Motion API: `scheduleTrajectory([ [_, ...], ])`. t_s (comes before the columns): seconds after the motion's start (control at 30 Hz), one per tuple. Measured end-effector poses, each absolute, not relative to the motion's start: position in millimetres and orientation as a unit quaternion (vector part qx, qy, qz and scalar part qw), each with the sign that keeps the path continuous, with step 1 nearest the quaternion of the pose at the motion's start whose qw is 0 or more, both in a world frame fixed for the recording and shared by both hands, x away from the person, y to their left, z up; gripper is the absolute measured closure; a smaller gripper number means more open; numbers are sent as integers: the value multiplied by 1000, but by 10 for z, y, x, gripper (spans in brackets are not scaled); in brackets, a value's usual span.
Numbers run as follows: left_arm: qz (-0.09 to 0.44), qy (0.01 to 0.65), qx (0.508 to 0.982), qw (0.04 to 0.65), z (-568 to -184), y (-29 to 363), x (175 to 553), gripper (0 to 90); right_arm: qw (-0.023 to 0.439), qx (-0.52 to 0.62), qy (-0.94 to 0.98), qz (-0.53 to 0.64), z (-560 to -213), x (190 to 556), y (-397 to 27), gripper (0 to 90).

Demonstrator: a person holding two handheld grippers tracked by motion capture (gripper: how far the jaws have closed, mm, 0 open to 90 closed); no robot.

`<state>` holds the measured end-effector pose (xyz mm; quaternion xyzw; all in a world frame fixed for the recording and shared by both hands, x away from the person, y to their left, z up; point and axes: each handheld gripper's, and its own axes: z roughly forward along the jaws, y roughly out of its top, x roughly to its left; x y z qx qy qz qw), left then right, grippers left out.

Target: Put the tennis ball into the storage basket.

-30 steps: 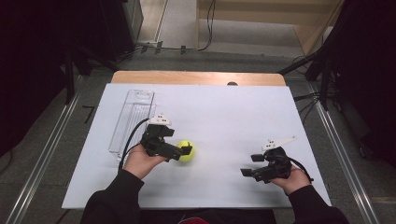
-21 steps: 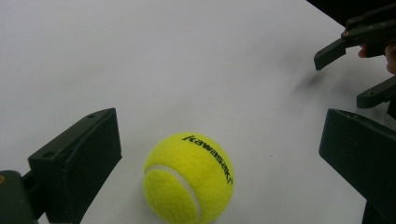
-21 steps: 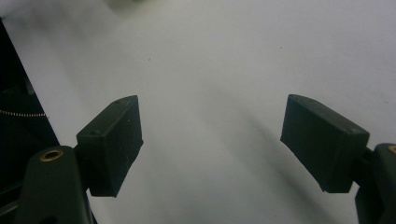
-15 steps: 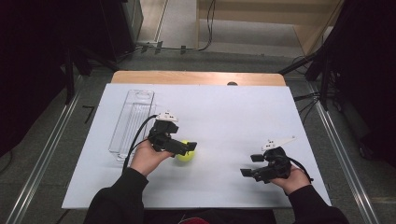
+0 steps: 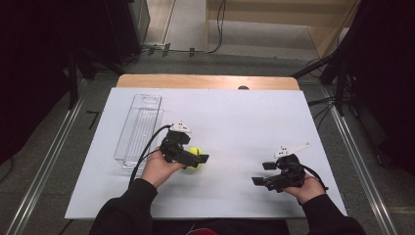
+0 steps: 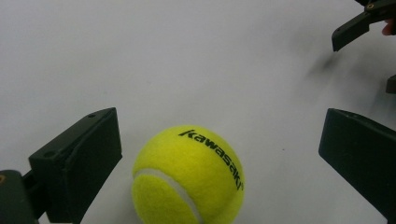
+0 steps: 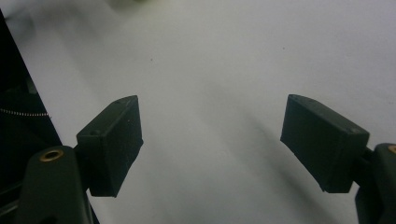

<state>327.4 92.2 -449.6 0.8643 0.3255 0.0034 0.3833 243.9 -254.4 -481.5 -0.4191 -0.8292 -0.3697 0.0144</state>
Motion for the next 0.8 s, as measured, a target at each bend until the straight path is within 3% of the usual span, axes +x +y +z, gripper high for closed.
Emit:
scheduleTrajectory([
  [0.8, 8, 323, 877, 355, -4756, 867, 3256, 0, 12, -417, -829, -373, -4814, 2436, -2556, 185],
])
